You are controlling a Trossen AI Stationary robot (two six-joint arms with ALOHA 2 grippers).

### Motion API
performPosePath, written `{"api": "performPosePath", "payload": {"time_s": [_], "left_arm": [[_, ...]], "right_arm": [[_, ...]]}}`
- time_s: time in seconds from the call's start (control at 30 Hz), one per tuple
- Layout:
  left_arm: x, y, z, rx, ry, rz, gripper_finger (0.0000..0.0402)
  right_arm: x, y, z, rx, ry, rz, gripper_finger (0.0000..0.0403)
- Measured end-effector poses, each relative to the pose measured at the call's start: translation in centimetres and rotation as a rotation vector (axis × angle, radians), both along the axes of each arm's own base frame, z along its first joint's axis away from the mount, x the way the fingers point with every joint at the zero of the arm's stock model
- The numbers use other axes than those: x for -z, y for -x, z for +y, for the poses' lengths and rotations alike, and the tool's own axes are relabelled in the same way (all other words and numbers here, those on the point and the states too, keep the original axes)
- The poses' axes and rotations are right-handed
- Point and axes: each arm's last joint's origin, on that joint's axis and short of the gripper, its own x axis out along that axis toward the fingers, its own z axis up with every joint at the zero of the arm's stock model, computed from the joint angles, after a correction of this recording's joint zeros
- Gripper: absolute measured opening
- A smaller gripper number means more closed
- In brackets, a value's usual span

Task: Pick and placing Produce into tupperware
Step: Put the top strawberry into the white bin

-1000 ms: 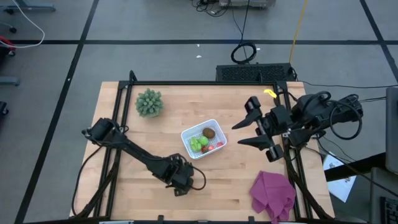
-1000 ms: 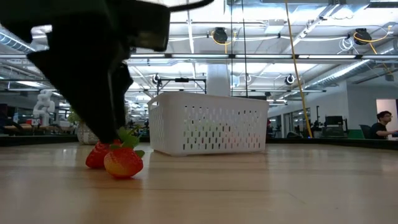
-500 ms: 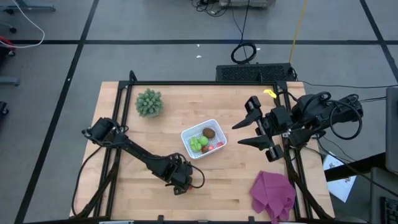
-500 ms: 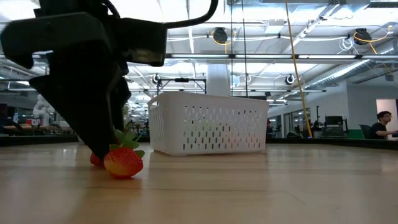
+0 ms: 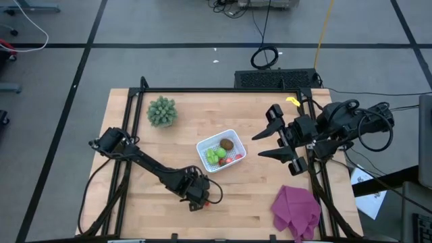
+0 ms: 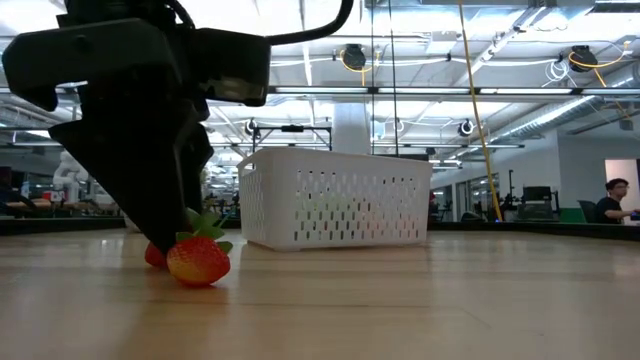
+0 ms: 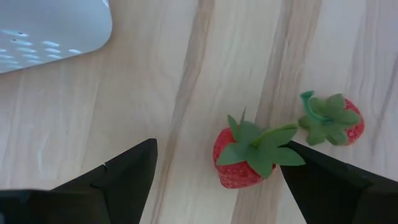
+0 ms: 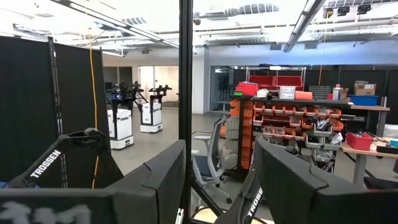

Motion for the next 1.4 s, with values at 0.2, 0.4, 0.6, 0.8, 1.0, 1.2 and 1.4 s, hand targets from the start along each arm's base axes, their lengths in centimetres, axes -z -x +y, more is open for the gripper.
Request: {"api": "performPosePath", "payload": {"time_s": [0.2, 0.4, 0.6, 0.8, 1.0, 1.2, 1.4], "left_arm": [[0.00, 0.01, -0.01, -0.003, 0.001, 0.000, 0.0335], [0.00, 0.00, -0.01, -0.007, 0.003, -0.001, 0.0303], [-0.01, -0.03, -0.01, -0.010, 0.000, -0.006, 0.0237], [-0.01, -0.03, 0.00, -0.021, -0.001, -0.008, 0.0189], [-0.02, 0.01, -0.09, -0.022, 0.001, -0.009, 0.0150], [-0.03, 0.16, -0.40, -0.016, 0.002, -0.010, 0.0141], [-0.15, 0.30, -0.60, -0.024, 0.011, -0.011, 0.0155]], "right_arm": [[0.00, 0.00, 0.00, 0.000, 0.000, 0.000, 0.0180], [0.00, 0.00, 0.00, 0.000, 0.000, 0.000, 0.0180], [0.00, 0.00, 0.00, 0.000, 0.000, 0.000, 0.0180], [0.00, 0.00, 0.00, 0.000, 0.000, 0.000, 0.0180], [0.00, 0.00, 0.00, 0.000, 0.000, 0.000, 0.0180], [-0.12, 0.03, -0.01, 0.000, -0.004, -0.013, 0.0180], [-0.29, 0.06, -0.02, 0.000, -0.010, -0.030, 0.0180]]}}
